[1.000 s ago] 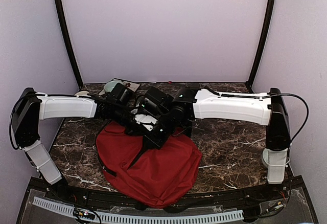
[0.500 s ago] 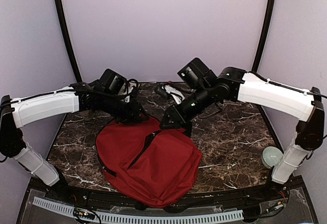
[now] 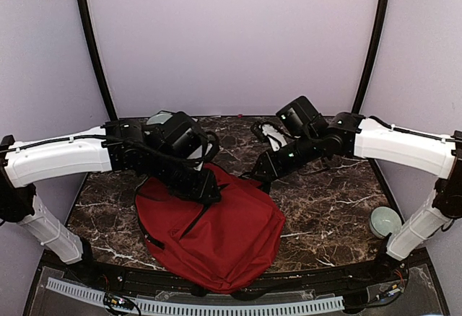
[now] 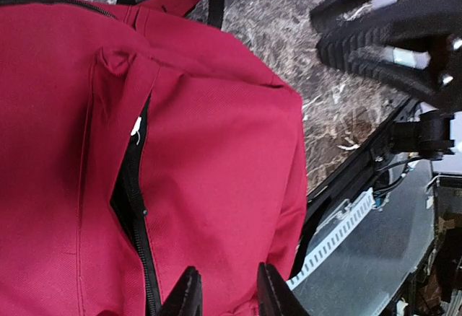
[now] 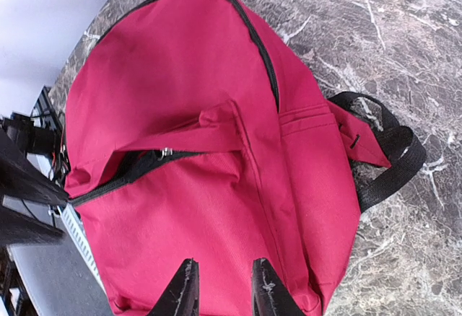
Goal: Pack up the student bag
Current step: Grab the student bag from the lower front pocket.
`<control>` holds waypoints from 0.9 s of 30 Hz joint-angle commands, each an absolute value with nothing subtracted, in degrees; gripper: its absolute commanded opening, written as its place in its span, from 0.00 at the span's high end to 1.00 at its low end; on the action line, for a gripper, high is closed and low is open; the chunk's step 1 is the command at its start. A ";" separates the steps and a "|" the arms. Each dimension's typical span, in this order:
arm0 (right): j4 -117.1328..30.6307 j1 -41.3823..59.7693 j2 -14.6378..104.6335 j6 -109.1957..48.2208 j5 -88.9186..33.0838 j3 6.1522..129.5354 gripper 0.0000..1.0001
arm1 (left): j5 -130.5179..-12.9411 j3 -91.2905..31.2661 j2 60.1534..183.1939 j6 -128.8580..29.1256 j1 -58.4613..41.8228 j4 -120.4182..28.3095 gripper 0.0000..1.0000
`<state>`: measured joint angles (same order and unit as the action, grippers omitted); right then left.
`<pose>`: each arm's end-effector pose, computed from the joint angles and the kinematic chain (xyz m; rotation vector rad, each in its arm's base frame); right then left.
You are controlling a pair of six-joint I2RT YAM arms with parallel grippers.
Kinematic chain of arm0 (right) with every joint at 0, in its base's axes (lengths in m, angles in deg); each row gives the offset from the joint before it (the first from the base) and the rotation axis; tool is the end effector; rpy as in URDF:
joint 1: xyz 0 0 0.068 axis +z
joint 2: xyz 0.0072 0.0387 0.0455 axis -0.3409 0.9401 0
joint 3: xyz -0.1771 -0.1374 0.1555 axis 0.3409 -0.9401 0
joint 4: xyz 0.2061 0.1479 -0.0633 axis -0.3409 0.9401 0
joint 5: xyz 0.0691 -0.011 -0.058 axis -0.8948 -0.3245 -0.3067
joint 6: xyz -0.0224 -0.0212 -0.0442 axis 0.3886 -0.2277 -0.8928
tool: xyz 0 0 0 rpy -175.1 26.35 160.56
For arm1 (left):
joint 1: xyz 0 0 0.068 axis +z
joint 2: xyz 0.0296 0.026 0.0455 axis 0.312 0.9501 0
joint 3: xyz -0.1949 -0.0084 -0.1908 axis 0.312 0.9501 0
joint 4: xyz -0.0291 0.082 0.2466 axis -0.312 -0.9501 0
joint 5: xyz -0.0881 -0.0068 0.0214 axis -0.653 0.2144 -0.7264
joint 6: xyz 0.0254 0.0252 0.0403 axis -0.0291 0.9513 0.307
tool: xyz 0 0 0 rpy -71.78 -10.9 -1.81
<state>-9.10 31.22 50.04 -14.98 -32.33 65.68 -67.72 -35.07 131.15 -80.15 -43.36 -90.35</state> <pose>0.1999 0.2601 0.3017 -0.7359 2.4415 0.8097 0.1493 -0.2808 0.3197 0.4873 2.5996 -0.8194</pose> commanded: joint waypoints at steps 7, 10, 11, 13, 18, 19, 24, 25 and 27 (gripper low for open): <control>-13.00 31.31 48.65 -12.43 -30.68 63.50 0.74 | -62.13 -40.69 139.34 -80.77 -44.31 -96.21 0.64; -12.98 31.31 47.77 -12.39 -30.18 62.68 0.75 | -60.64 -42.25 141.49 -80.02 -44.31 -97.30 0.63; -12.95 31.31 47.55 -12.32 -29.94 62.50 0.75 | -59.86 -42.94 142.20 -79.85 -44.31 -97.91 0.63; -12.84 31.31 47.29 -12.30 -29.90 62.28 0.75 | -57.94 -44.37 143.38 -79.79 -44.31 -99.64 0.62; -12.77 31.31 47.16 -12.11 -29.75 61.93 0.75 | -53.97 -47.30 145.09 -80.09 -44.31 -103.38 0.60; -12.85 31.31 47.23 -12.08 -29.77 61.87 0.75 | -53.52 -47.47 145.14 -80.20 -44.38 -103.73 0.59; -13.07 31.35 48.12 -12.25 -29.94 62.20 0.75 | -52.17 -47.97 145.35 -79.82 -44.74 -105.12 0.56; -13.08 31.36 48.38 -12.26 -30.06 62.39 0.75 | -52.31 -47.89 145.59 -79.78 -44.75 -105.38 0.56; -13.08 31.33 48.90 -12.43 -30.28 62.78 0.75 | -52.63 -47.76 146.12 -79.91 -44.89 -105.98 0.56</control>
